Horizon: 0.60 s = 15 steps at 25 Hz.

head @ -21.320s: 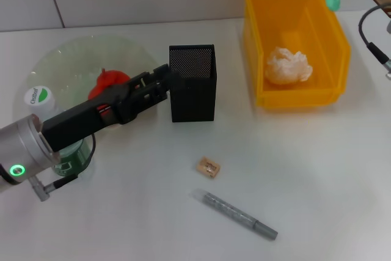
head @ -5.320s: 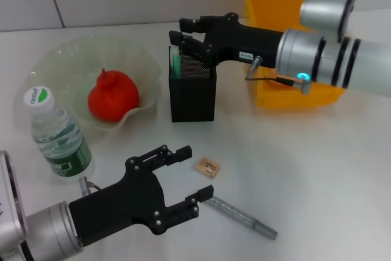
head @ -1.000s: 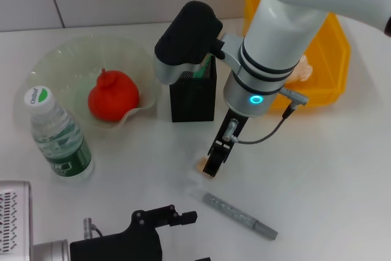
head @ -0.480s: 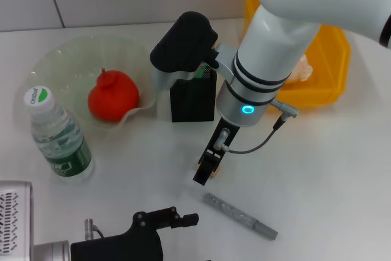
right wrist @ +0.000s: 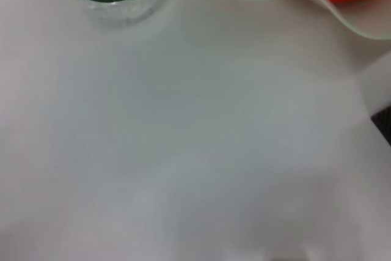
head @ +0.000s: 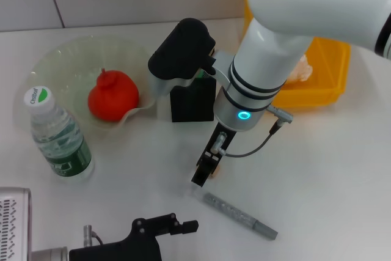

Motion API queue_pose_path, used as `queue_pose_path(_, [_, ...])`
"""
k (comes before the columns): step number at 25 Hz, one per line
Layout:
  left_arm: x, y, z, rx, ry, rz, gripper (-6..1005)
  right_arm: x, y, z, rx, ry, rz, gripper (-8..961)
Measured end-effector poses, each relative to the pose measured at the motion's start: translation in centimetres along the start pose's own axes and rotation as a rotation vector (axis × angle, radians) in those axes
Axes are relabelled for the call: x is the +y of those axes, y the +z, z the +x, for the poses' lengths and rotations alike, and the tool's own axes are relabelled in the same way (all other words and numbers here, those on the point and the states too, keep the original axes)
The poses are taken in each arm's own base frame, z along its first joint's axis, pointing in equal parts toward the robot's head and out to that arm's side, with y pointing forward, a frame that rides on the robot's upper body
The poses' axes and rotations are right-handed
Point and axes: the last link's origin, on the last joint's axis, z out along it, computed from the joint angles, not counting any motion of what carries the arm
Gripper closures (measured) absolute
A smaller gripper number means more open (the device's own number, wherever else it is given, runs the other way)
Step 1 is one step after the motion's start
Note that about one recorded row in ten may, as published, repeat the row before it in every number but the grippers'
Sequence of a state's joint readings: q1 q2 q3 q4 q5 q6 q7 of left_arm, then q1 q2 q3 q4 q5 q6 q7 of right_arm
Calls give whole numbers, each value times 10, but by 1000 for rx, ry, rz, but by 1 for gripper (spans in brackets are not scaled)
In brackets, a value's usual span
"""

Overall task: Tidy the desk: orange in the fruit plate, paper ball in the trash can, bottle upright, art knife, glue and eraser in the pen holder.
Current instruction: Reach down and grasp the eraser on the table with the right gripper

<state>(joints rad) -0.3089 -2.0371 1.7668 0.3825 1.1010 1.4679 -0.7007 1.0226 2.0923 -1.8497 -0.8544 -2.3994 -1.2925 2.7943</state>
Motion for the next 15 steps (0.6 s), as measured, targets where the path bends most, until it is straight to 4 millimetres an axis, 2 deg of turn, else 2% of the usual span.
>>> queue_pose_path(11, [1, 0, 1, 3, 4, -12, 303, 0, 2, -2, -8, 23, -8, 223])
queue_pose_path(15, [2, 0, 1, 7, 3, -14, 303, 0, 2, -2, 0, 23, -4, 342])
